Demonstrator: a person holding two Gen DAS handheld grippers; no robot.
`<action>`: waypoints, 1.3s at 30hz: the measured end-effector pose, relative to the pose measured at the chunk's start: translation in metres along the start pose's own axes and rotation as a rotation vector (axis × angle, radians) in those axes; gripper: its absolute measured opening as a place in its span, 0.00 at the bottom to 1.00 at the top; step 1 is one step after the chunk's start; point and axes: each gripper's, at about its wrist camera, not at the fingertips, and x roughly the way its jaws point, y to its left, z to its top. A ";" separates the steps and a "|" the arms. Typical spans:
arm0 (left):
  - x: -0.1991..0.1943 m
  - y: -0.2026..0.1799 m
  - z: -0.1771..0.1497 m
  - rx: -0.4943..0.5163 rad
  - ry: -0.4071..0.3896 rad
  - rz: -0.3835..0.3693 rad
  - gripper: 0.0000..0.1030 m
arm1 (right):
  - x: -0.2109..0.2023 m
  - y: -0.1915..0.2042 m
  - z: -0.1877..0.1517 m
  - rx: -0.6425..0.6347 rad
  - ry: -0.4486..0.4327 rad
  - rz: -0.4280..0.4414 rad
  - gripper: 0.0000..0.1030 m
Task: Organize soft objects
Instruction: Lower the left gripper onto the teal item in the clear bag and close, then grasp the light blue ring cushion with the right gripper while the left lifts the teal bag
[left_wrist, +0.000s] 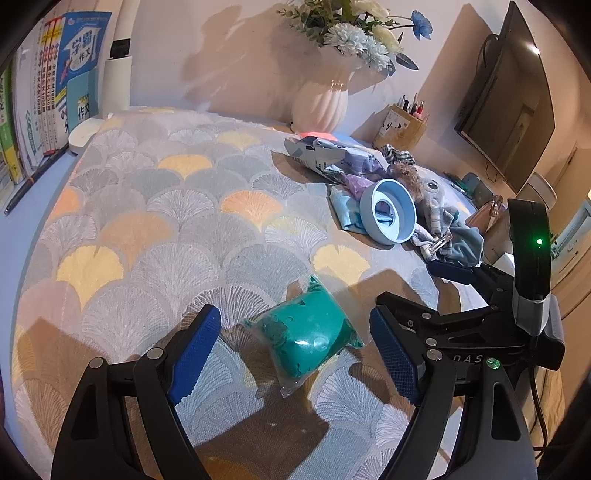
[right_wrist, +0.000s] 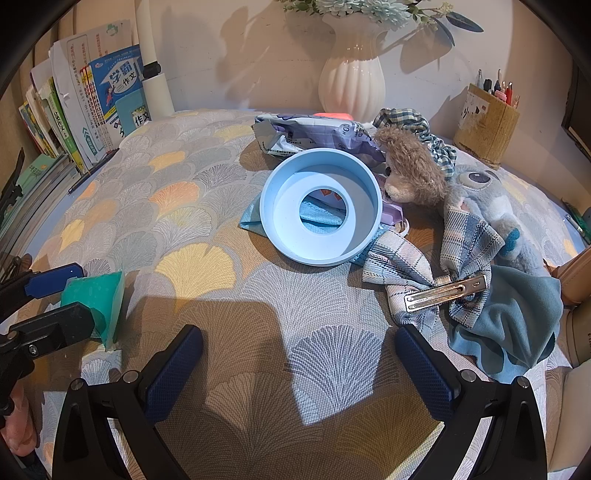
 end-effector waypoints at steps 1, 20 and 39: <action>-0.001 -0.001 0.000 0.003 -0.001 0.000 0.79 | 0.000 0.000 0.000 0.000 0.000 0.000 1.00; 0.022 -0.037 -0.006 0.203 0.144 0.096 0.81 | -0.003 0.000 -0.001 -0.021 0.041 0.024 1.00; 0.024 -0.039 0.001 0.191 0.135 0.078 0.39 | -0.076 -0.043 -0.052 -0.015 -0.040 0.019 1.00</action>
